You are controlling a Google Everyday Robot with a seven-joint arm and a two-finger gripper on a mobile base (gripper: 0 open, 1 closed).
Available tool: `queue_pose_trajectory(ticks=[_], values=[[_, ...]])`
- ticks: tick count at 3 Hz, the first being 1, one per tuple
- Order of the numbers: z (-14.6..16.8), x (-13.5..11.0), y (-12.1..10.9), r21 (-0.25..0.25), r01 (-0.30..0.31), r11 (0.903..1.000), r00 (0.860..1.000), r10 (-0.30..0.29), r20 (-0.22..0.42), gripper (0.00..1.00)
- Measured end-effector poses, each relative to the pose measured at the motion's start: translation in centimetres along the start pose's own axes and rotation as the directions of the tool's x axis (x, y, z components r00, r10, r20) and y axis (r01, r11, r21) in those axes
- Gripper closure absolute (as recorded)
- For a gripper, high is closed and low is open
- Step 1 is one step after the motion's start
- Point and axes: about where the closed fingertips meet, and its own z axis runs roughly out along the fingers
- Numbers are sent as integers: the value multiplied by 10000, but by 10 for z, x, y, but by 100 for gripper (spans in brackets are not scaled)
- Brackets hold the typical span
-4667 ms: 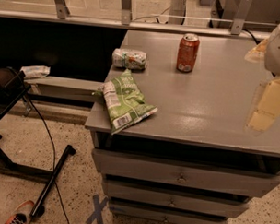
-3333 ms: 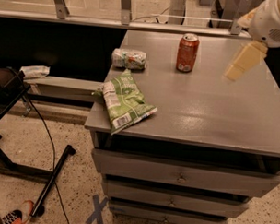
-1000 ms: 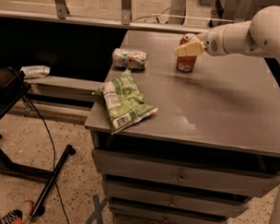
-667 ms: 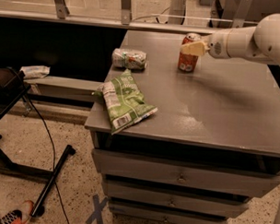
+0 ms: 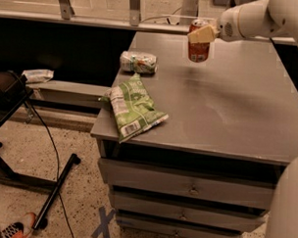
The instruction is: Knock coke can over
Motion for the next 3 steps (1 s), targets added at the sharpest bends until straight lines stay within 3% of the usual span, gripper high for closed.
queue_pose_trajectory(ticks=[1, 2, 3], values=[[3, -18, 19, 17, 1835, 9830, 9558, -1780, -2340, 100], [7, 8, 26, -683, 3637, 9290, 7840, -3449, -5162, 100], [-14, 58, 38, -2246, 4038, 8868, 5505, -4316, -7146, 100]])
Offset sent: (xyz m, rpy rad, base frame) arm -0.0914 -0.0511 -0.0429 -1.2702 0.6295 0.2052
